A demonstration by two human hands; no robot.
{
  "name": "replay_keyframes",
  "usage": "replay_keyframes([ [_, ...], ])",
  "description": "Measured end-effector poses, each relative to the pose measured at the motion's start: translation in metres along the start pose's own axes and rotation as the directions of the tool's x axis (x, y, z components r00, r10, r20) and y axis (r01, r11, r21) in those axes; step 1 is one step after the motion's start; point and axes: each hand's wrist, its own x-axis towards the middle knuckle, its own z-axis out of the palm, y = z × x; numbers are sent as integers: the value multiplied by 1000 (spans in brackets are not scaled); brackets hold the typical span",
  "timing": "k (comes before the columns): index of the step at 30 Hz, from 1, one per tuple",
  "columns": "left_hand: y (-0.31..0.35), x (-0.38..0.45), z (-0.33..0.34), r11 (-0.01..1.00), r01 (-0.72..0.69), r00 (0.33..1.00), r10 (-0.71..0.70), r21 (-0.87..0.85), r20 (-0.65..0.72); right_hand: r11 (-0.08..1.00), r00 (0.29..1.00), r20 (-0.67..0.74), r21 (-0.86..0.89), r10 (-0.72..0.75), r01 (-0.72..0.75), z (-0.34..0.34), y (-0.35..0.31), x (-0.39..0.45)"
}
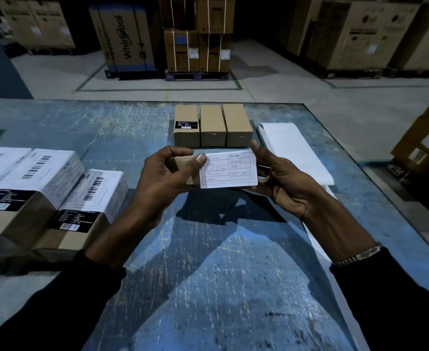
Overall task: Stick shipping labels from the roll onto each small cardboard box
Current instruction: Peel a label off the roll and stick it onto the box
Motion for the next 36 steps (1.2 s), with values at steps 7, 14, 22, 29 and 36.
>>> replay_keyframes([
  [7,1,0,-1,1000,3,1000,-2,-23,11,997,994,99,-67,-40,47,-5,1,-1],
  [14,2,4,-4,999,54,998,-54,3,20,999,975,221,-52,21,-10,-9,-2,-4],
  [22,-3,-3,8,987,-34,999,39,159,-31,984,997,80,-178,1,14,5,4,-6],
  [29,-3,-3,0,876,-241,970,227,418,86,990,993,120,-140,-11,28,4,5,-5],
  [36,-5,-1,-3,835,-295,952,218,464,213,995,999,26,-87,-36,38,9,9,-5],
])
